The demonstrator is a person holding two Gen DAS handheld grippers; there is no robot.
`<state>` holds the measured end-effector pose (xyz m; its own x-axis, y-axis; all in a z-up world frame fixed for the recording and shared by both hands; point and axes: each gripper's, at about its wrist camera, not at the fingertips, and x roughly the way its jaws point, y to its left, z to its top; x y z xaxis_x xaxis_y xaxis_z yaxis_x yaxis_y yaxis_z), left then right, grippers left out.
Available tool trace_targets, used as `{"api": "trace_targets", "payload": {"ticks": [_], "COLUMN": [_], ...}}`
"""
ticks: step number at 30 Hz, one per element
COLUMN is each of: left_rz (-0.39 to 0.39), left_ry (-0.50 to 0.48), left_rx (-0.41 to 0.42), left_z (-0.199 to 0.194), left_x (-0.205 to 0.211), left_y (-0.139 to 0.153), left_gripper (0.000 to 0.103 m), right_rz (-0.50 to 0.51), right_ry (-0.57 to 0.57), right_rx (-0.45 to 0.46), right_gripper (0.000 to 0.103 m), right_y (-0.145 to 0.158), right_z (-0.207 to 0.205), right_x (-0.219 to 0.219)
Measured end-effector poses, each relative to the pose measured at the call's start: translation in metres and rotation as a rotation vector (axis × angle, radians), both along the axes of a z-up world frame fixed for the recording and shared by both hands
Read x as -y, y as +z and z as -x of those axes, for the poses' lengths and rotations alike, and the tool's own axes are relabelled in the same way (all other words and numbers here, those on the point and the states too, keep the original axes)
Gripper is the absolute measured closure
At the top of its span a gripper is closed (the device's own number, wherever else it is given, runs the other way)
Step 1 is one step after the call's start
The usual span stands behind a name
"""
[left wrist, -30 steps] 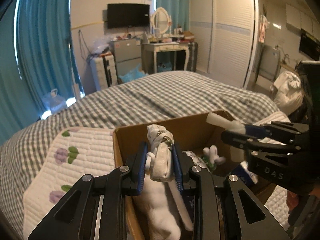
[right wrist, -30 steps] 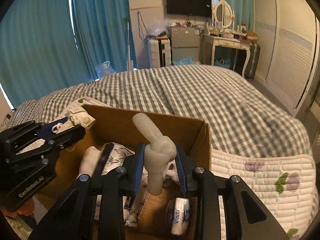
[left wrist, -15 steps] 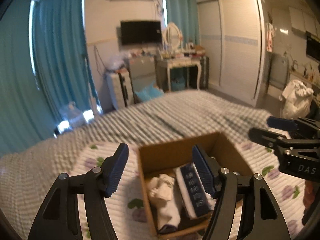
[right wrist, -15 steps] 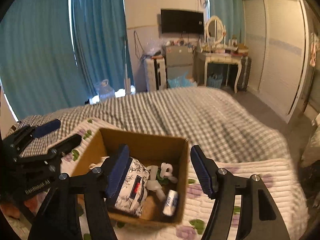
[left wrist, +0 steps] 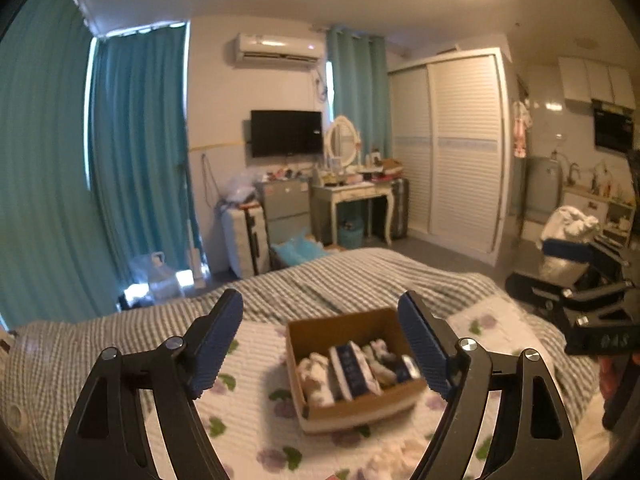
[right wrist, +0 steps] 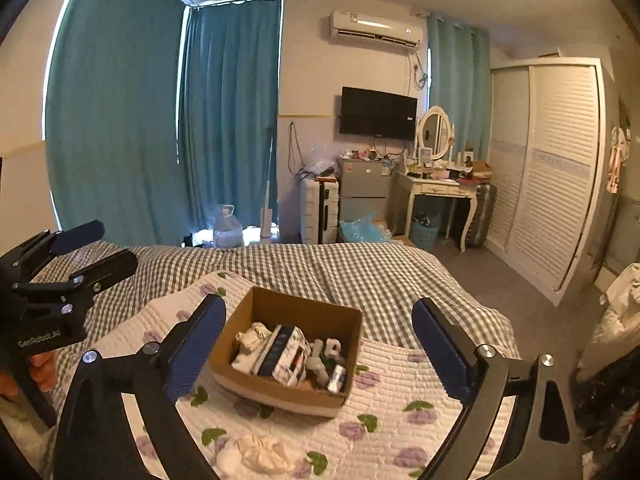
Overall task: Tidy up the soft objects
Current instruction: 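Move both tools back to the remaining items on the quilt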
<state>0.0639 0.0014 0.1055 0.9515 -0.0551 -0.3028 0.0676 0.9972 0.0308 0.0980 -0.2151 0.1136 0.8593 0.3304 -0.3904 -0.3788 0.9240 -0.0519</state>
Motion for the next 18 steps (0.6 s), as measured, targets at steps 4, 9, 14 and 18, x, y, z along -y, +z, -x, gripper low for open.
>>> {"api": "trace_targets", "payload": {"ticks": [4,9,14,18], "left_rz": [-0.007,0.074,0.104,0.112], "left_ry": [0.045,0.065,0.133,0.146], "left_rx": [-0.021,-0.140,-0.240,-0.282], "left_z": [0.018,0.013,-0.002,0.001], "left_x": [0.005,0.007,0.003,0.000], "left_y": [-0.021,-0.064,-0.111,-0.146], "left_gripper": [0.022,0.022,0.022,0.022], "right_rz": [0.029,0.078,0.123,0.168], "right_ry": [0.009,0.027,0.066,0.113], "right_rx": [-0.031,-0.112,-0.232,-0.354], "right_gripper": [0.007,0.007,0.007,0.007], "right_y": [-0.021,-0.067,-0.132,-0.190], "right_z": [0.019,0.016,0.002,-0.017], "right_x": [0.002,0.000,-0.005,-0.017]}}
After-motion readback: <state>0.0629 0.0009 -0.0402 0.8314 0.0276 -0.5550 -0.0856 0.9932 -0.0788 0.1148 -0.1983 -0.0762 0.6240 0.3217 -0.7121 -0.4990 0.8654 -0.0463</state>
